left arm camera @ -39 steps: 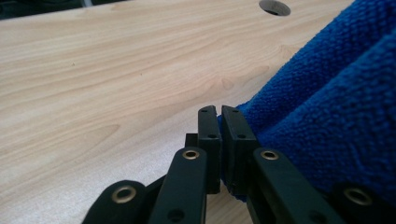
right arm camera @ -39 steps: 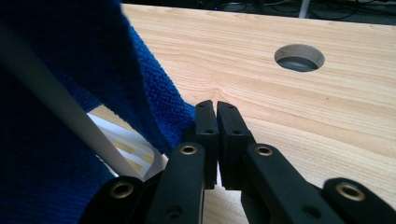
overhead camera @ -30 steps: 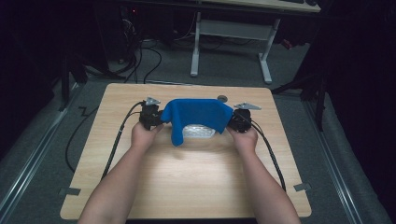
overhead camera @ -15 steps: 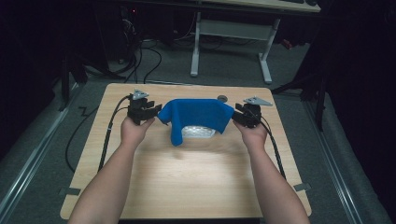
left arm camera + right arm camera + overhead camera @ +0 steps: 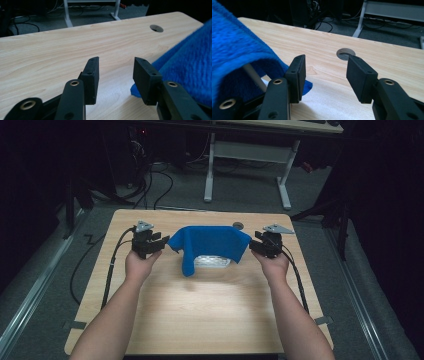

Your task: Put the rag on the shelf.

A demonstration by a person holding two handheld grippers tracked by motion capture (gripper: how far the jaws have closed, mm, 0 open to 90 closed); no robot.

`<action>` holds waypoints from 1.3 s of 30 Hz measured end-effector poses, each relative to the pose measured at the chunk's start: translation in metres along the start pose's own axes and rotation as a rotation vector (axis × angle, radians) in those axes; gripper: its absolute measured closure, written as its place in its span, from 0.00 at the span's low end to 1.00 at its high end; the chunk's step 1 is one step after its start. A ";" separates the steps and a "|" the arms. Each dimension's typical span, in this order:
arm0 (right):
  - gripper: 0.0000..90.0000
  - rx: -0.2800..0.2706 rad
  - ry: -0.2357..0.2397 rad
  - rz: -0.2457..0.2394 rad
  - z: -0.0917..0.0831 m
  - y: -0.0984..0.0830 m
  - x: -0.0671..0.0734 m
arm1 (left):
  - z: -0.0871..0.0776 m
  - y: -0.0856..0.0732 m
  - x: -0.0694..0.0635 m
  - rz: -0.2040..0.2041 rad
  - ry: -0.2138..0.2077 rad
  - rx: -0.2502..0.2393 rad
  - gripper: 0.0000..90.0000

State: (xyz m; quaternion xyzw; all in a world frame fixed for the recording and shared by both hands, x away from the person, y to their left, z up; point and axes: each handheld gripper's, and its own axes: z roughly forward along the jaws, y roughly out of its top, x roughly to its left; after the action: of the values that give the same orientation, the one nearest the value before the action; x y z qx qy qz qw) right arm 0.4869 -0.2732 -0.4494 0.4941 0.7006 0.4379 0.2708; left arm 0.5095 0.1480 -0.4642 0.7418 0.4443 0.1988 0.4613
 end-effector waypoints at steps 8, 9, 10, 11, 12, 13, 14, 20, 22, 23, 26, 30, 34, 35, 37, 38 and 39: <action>0.53 -0.024 -0.001 0.009 -0.015 -0.004 0.000 | -0.015 -0.014 -0.002 0.008 0.005 -0.011 0.61; 0.52 -0.014 -0.003 0.002 -0.016 -0.005 -0.001 | -0.017 -0.016 -0.002 0.009 0.003 -0.011 0.61; 0.52 -0.009 -0.009 -0.002 -0.018 -0.006 0.000 | -0.020 -0.018 -0.002 0.012 0.003 -0.012 0.61; 0.51 -0.009 -0.013 -0.013 -0.020 -0.006 0.000 | -0.022 -0.019 -0.003 0.012 0.005 -0.012 0.60; 0.51 -0.009 -0.013 -0.014 -0.023 -0.007 0.001 | -0.024 -0.021 -0.003 0.011 0.005 -0.009 0.60; 0.51 -0.013 -0.010 -0.018 -0.025 -0.007 0.001 | -0.027 -0.023 -0.003 0.008 0.003 -0.008 0.60; 0.51 -0.030 -0.007 -0.022 -0.028 -0.008 0.001 | -0.029 -0.025 -0.004 0.004 -0.001 -0.008 0.59; 0.48 -0.028 -0.015 -0.032 -0.044 -0.011 0.003 | -0.042 -0.036 -0.010 0.003 -0.022 -0.010 0.57; 0.48 -0.052 -0.010 -0.037 -0.049 -0.013 0.005 | -0.046 -0.041 -0.013 -0.005 -0.030 -0.021 0.57; 0.48 -0.062 -0.013 -0.033 -0.052 -0.015 0.006 | -0.049 -0.043 -0.014 -0.003 -0.033 -0.022 0.57; 0.46 -0.036 -0.007 -0.041 -0.059 -0.017 0.009 | -0.057 -0.048 -0.020 0.006 -0.042 -0.031 0.57; 0.45 -0.034 0.003 -0.072 -0.070 -0.018 0.017 | -0.069 -0.055 -0.030 0.024 -0.052 -0.040 0.57; 0.44 -0.043 0.014 -0.097 -0.082 -0.024 0.028 | -0.082 -0.062 -0.041 0.033 -0.077 -0.044 0.56; 0.44 -0.045 0.014 -0.112 -0.086 -0.026 0.031 | -0.085 -0.065 -0.044 0.020 -0.091 -0.051 0.56; 0.44 -0.067 0.017 -0.120 -0.092 -0.032 0.037 | -0.092 -0.069 -0.051 0.012 -0.112 -0.052 0.55; 0.44 -0.066 0.024 -0.120 -0.095 -0.035 0.040 | -0.095 -0.072 -0.055 0.011 -0.119 -0.055 0.55; 0.44 -0.060 0.026 -0.118 -0.098 -0.039 0.042 | -0.098 -0.075 -0.059 0.010 -0.126 -0.058 0.55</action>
State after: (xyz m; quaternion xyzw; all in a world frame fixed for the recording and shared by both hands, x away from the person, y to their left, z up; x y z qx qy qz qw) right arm 0.3739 -0.2728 -0.4357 0.4378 0.7186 0.4484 0.3015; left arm 0.3741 0.1617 -0.4739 0.7413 0.4047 0.1671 0.5087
